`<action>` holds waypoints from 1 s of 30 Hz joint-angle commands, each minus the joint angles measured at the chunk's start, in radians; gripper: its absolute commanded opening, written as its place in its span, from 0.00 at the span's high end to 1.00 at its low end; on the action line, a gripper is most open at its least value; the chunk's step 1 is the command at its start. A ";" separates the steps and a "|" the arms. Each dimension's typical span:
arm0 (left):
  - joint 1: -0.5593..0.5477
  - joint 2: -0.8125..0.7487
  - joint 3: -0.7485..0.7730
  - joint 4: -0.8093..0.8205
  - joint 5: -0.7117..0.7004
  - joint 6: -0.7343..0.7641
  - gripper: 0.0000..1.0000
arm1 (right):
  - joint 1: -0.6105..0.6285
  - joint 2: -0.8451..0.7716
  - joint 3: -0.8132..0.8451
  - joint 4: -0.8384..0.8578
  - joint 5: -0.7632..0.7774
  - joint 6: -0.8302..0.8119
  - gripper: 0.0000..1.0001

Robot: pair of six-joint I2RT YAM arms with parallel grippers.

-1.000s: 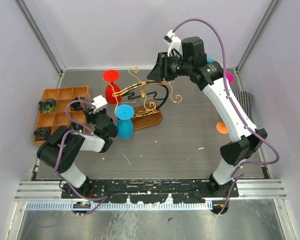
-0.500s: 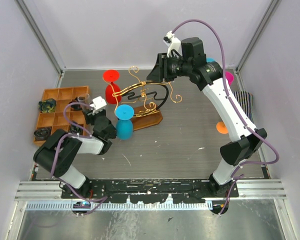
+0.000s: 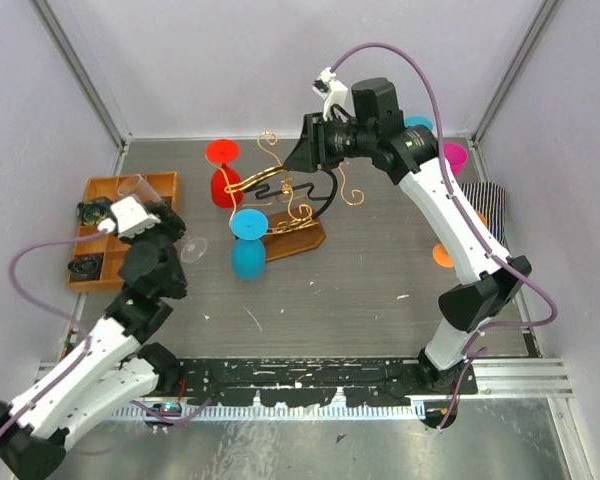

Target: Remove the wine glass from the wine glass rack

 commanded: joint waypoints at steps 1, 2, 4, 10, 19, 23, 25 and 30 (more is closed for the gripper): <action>0.001 -0.104 0.162 -0.544 0.179 -0.204 0.74 | 0.045 -0.008 0.069 -0.014 -0.056 -0.014 0.55; 0.000 -0.112 0.194 -0.605 0.209 -0.207 0.74 | 0.062 -0.011 0.066 0.005 -0.068 -0.012 0.55; 0.001 -0.122 0.247 -0.669 0.257 -0.217 0.75 | 0.082 -0.011 0.065 0.046 -0.099 0.006 0.54; 0.001 -0.098 0.342 -0.739 0.467 -0.210 0.79 | 0.134 0.051 0.146 0.144 -0.235 0.080 0.47; 0.000 -0.003 0.534 -0.832 0.696 -0.232 0.81 | 0.149 0.140 0.220 0.248 -0.295 0.188 0.45; 0.000 0.042 0.638 -0.873 0.757 -0.220 0.81 | 0.148 0.144 0.214 0.276 -0.296 0.205 0.44; 0.001 0.060 0.684 -0.888 0.790 -0.227 0.80 | 0.148 0.143 0.208 0.298 -0.306 0.223 0.44; 0.002 0.113 0.773 -0.937 0.907 -0.255 0.79 | 0.129 0.138 0.210 0.328 -0.324 0.252 0.44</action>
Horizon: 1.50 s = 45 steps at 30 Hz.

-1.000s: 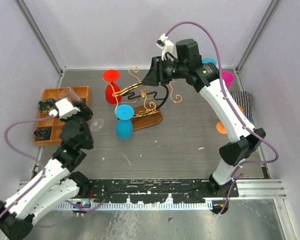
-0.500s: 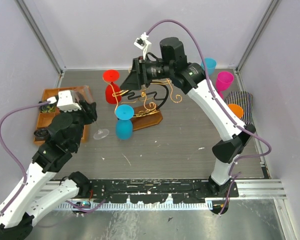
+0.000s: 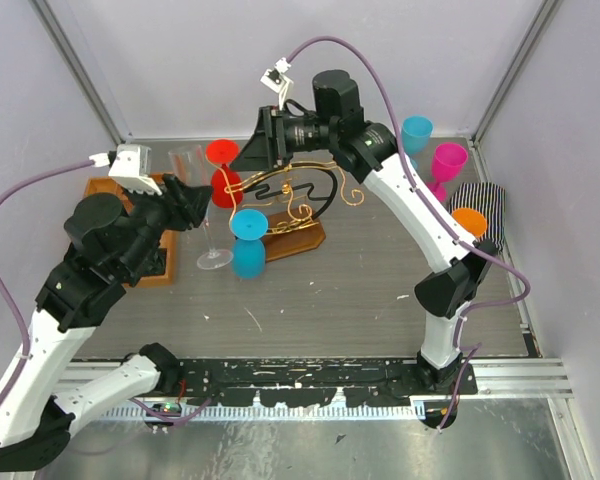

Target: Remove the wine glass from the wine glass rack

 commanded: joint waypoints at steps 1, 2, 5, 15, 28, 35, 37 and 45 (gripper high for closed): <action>0.001 0.038 0.085 -0.048 0.159 -0.027 0.79 | -0.022 -0.032 0.031 0.100 -0.042 0.045 0.44; 0.003 0.047 0.096 -0.054 0.189 -0.034 0.79 | -0.029 -0.041 0.020 0.117 -0.051 0.054 0.43; 0.012 0.069 0.124 -0.071 0.284 -0.050 0.80 | -0.061 -0.063 -0.011 0.173 -0.087 0.083 0.35; 0.121 0.124 0.180 -0.056 0.670 -0.150 0.82 | -0.192 -0.209 -0.207 0.416 -0.203 0.220 0.24; 0.177 0.157 0.145 0.010 0.774 -0.202 0.84 | -0.134 -0.225 -0.289 0.545 -0.233 0.308 0.15; 0.178 0.178 0.149 0.029 0.785 -0.213 0.85 | -0.095 -0.195 -0.278 0.517 -0.194 0.280 0.13; 0.178 0.185 0.146 0.034 0.786 -0.217 0.85 | -0.082 -0.185 -0.266 0.491 -0.171 0.262 0.13; 0.179 0.229 0.153 0.051 0.794 -0.218 0.84 | -0.043 -0.163 -0.252 0.453 -0.089 0.234 0.12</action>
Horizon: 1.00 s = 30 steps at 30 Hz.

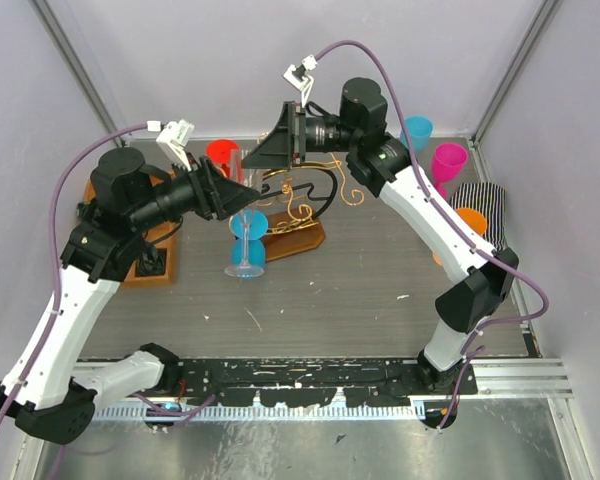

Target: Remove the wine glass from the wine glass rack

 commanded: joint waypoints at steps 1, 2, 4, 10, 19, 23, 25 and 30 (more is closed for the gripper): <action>0.004 0.019 0.011 0.063 0.042 -0.012 0.83 | 0.019 -0.009 0.045 0.006 0.065 -0.036 0.12; 0.004 0.023 0.011 0.064 0.044 -0.012 0.84 | 0.021 -0.008 0.045 0.006 0.069 -0.040 0.12; 0.004 0.025 0.012 0.069 0.044 -0.012 0.83 | 0.021 -0.004 0.048 0.005 0.070 -0.040 0.12; 0.010 0.020 0.009 0.072 0.038 -0.013 0.83 | 0.024 -0.002 0.050 -0.005 0.073 -0.051 0.31; 0.014 0.020 0.000 0.084 0.044 -0.030 0.74 | 0.023 -0.004 0.056 -0.034 0.071 -0.076 0.45; 0.015 0.018 0.003 0.078 0.038 -0.035 0.50 | 0.020 -0.004 0.060 -0.035 0.079 -0.074 0.46; 0.014 0.014 0.008 0.066 0.027 -0.033 0.40 | 0.006 -0.001 0.065 -0.035 0.079 -0.066 0.48; 0.019 -0.004 0.028 -0.005 -0.039 -0.006 0.20 | -0.064 -0.001 0.097 -0.059 0.091 -0.069 0.50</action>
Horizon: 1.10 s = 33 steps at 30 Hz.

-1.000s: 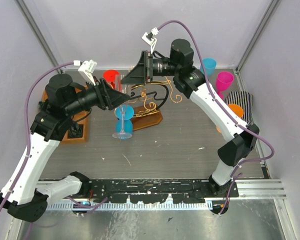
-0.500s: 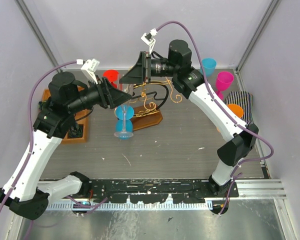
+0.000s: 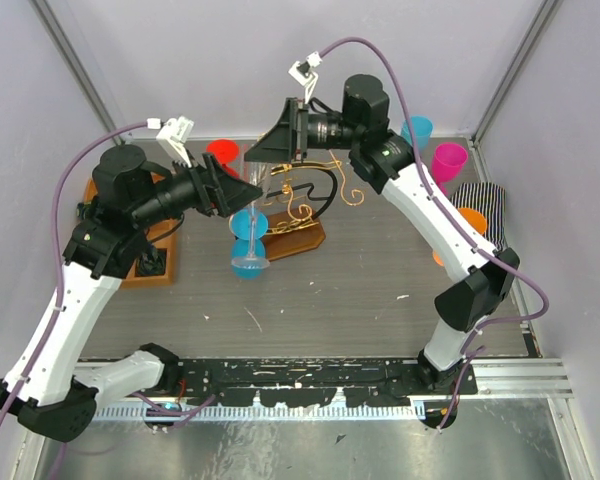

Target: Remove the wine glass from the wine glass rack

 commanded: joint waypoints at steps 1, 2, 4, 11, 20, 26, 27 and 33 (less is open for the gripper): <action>0.014 -0.033 0.034 -0.045 -0.061 0.018 0.19 | -0.078 -0.009 0.083 0.002 0.021 -0.026 0.50; 0.021 -0.032 0.039 -0.057 -0.062 0.022 0.18 | -0.094 -0.006 0.092 -0.009 0.024 -0.031 0.51; 0.032 -0.027 0.050 -0.081 -0.072 0.021 0.17 | -0.124 0.002 0.117 -0.038 0.033 -0.055 0.52; 0.103 -0.047 0.064 -0.135 -0.142 0.021 0.15 | -0.318 0.061 0.298 -0.202 0.133 -0.172 0.53; 0.131 -0.057 0.058 -0.176 -0.140 0.043 0.15 | -0.496 0.132 0.428 -0.270 0.372 -0.319 0.55; 0.145 -0.090 0.031 -0.174 -0.187 0.055 0.15 | -0.498 0.174 0.439 -0.306 0.585 -0.475 0.56; 0.146 -0.097 0.022 -0.166 -0.190 0.052 0.15 | -0.498 0.180 0.437 -0.302 0.617 -0.491 0.56; 0.152 -0.104 -0.003 -0.169 -0.208 0.063 0.15 | -0.497 0.179 0.358 -0.247 0.757 -0.589 0.56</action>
